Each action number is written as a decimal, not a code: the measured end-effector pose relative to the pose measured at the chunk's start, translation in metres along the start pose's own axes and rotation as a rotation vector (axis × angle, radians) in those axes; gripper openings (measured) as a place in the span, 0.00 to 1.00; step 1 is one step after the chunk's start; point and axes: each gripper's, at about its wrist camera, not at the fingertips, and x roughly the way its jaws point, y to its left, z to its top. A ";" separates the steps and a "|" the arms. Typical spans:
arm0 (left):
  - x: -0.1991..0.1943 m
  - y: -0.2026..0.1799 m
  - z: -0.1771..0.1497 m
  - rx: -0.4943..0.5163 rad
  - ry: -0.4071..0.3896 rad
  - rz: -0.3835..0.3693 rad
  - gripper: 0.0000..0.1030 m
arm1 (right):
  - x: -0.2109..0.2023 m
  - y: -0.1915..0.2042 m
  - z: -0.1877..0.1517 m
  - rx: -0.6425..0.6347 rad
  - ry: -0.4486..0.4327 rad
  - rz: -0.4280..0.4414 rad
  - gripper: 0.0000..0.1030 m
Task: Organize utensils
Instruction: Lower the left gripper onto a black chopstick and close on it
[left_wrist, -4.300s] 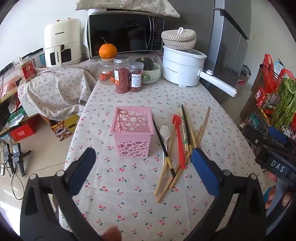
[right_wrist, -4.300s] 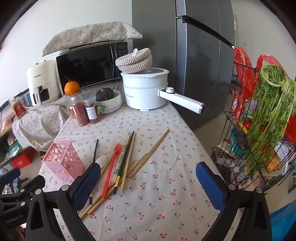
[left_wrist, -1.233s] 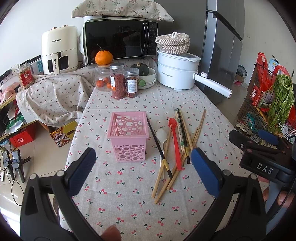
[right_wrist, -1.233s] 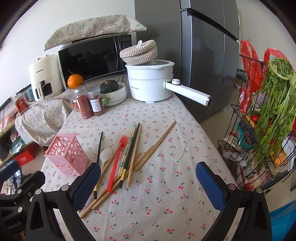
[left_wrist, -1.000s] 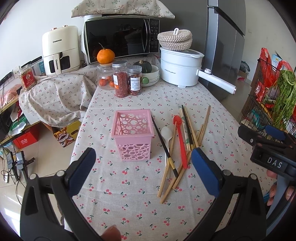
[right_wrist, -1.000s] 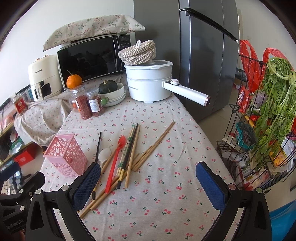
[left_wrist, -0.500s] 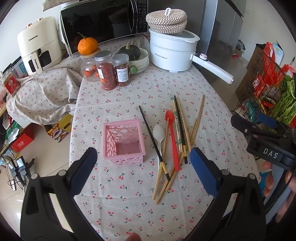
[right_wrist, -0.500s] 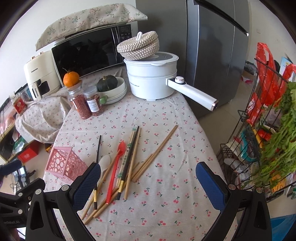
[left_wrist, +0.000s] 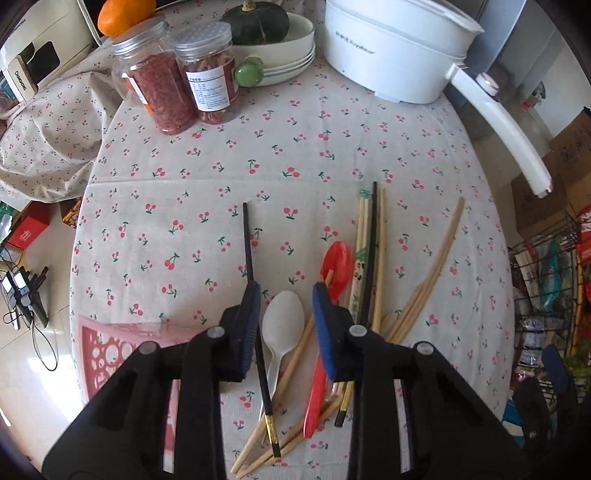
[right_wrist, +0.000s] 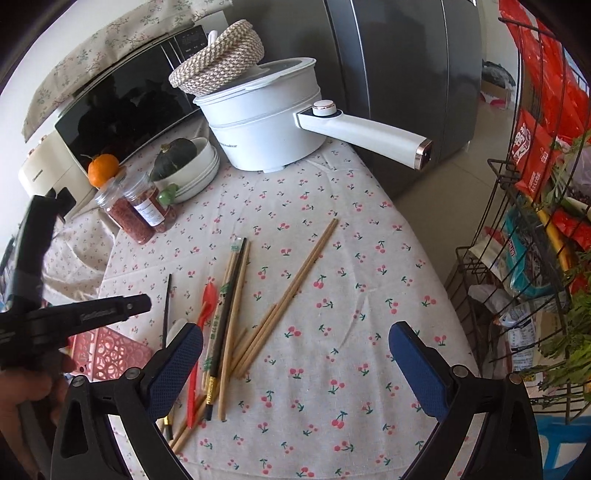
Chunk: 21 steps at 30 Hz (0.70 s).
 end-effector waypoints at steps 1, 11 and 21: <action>0.008 -0.002 0.006 -0.002 0.011 0.020 0.27 | 0.001 -0.002 0.001 0.007 0.004 0.006 0.98; 0.058 0.005 0.038 -0.129 0.148 0.112 0.23 | 0.010 -0.022 0.012 0.058 0.011 0.022 0.98; 0.075 0.020 0.038 -0.200 0.208 0.037 0.19 | 0.010 -0.025 0.014 0.072 0.008 0.035 0.98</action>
